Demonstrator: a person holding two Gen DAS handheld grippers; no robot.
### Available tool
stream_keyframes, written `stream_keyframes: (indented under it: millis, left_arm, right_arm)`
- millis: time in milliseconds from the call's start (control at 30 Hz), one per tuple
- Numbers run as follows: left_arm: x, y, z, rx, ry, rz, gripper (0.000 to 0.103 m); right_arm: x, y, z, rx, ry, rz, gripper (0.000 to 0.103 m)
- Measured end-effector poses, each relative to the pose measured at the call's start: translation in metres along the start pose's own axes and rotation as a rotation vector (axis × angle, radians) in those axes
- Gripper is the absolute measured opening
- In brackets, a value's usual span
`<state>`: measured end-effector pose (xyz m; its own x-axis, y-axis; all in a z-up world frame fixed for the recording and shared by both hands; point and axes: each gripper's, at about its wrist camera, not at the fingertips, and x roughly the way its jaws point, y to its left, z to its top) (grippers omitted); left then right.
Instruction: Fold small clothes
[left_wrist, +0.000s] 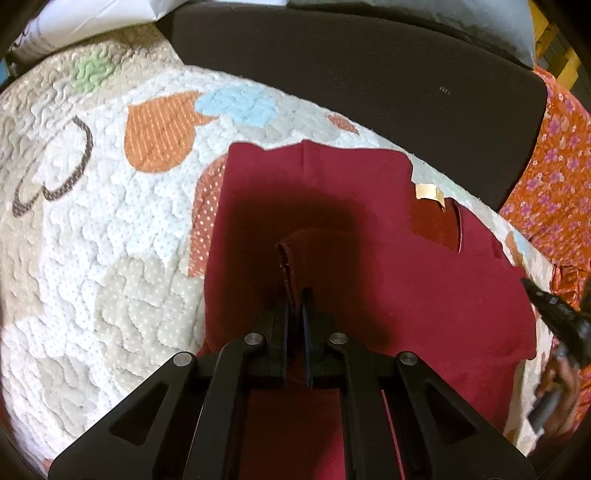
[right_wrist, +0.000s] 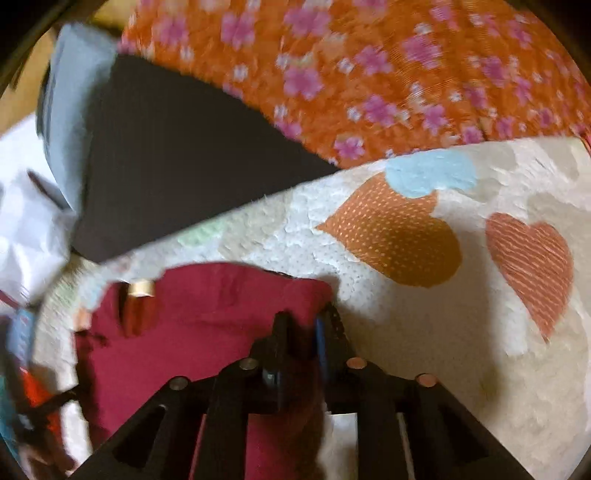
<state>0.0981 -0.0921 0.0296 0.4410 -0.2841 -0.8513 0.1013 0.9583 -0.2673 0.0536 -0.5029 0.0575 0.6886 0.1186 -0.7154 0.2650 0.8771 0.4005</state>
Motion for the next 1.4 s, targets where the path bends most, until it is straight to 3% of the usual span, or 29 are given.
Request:
stream_keyframes:
  millis: [100,200,267,300,367,533,733,833,900,1033,1133,1400]
  left_arm:
    - [0.000,0.000,0.001,0.000,-0.003,0.003,0.005]
    - [0.002,-0.001,0.001,0.004,-0.002,0.010,0.005]
    - [0.002,0.000,0.000,0.001,-0.004,0.009,0.005]
    - [0.002,0.000,0.000,0.002,-0.004,0.008,0.005]
    - [0.003,0.001,0.000,0.001,-0.003,0.004,0.005]
    - [-0.004,0.005,-0.003,0.003,0.002,0.001,0.005]
    - [-0.025,0.010,-0.007,-0.007,-0.032,0.029,0.006]
    - [-0.040,0.005,-0.008,0.021,-0.098,0.058,0.006]
    - [-0.043,0.001,-0.008,0.030,-0.120,0.039,0.007]
    - [-0.036,-0.003,-0.006,0.039,-0.124,0.005,0.033]
    - [-0.018,-0.006,-0.005,0.053,-0.097,0.039,0.033]
    - [0.006,-0.008,-0.007,0.094,-0.078,0.123,0.033]
  right_arm:
    - [-0.028,0.011,-0.017,-0.057,0.010,0.055,0.025]
    - [-0.036,0.027,-0.041,-0.139,0.045,0.084,0.026]
    - [-0.027,0.036,-0.057,-0.211,0.082,0.033,0.026]
    - [-0.017,0.038,-0.066,-0.260,0.109,-0.044,0.026]
    - [-0.005,0.033,-0.075,-0.295,0.105,-0.123,0.014]
    - [-0.025,0.033,-0.068,-0.269,0.096,-0.157,0.013]
    - [-0.049,0.052,-0.057,-0.222,0.019,-0.037,0.015]
    - [-0.033,0.070,-0.054,-0.253,0.031,-0.026,0.015]
    - [-0.021,0.077,-0.053,-0.258,0.044,-0.029,0.015]
    - [-0.005,0.077,-0.052,-0.257,0.049,-0.074,0.015]
    - [0.007,0.067,-0.052,-0.232,0.062,-0.127,0.015]
    - [0.019,0.060,-0.052,-0.220,0.086,-0.116,0.015]
